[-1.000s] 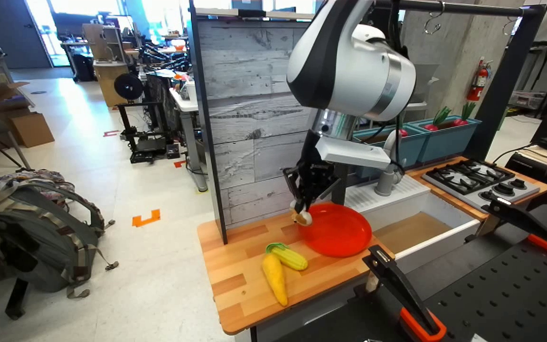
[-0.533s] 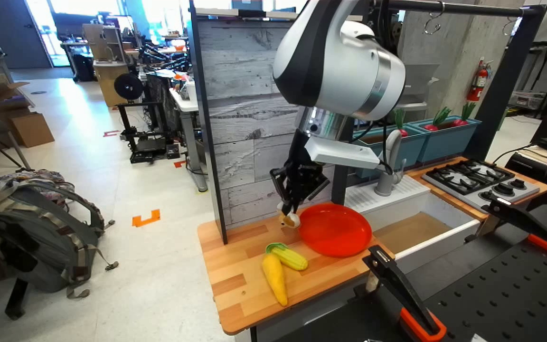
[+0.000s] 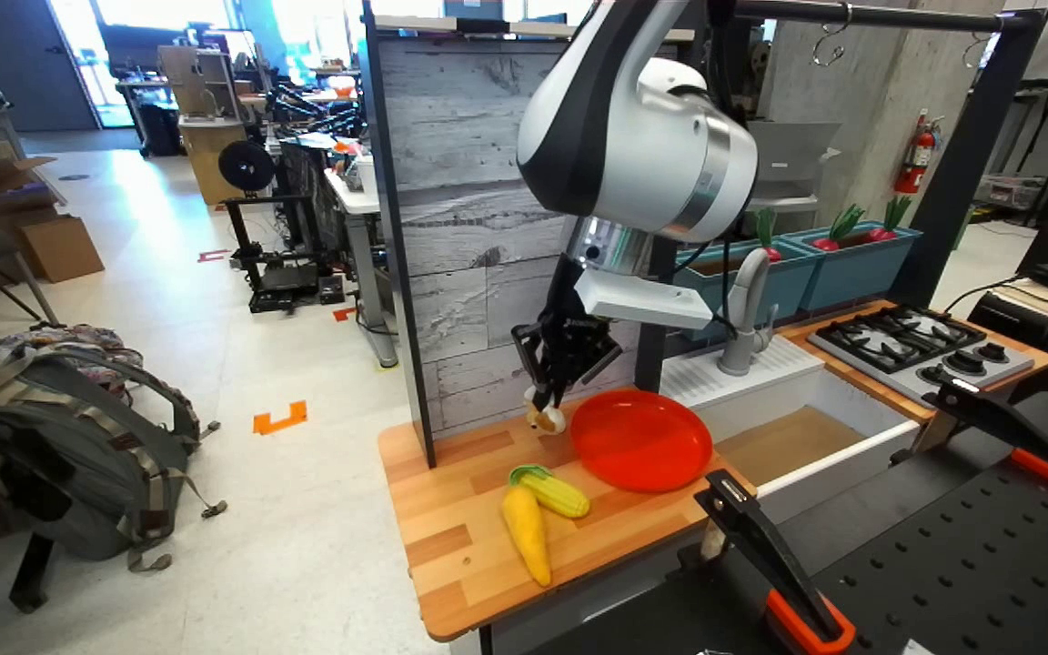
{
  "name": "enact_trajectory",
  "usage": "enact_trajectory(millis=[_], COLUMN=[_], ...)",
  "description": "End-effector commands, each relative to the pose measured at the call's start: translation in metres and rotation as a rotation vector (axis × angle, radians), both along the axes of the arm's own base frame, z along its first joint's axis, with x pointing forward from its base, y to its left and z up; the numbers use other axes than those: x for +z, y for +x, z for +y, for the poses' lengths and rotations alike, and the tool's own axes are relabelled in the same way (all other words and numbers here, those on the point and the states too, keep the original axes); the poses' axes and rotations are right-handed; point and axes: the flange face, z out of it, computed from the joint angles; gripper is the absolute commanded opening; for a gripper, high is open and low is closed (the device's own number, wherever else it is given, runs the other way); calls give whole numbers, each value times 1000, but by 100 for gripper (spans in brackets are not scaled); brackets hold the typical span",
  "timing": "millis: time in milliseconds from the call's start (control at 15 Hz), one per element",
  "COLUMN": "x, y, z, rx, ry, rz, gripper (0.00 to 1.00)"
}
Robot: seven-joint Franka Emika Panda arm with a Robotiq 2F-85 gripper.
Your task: Remove the doll from the orange plate
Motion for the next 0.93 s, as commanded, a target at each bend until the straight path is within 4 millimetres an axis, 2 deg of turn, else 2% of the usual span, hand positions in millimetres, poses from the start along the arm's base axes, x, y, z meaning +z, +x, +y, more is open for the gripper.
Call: enact_trajectory(millis=[0,467,867], x=[-12,-29,-43], y=[15,27,30], z=[0,-7,-10], rx=[7,-17,-19], ry=[-9,-14,-21], rz=[-4,2,15], gripper=[3,3,3])
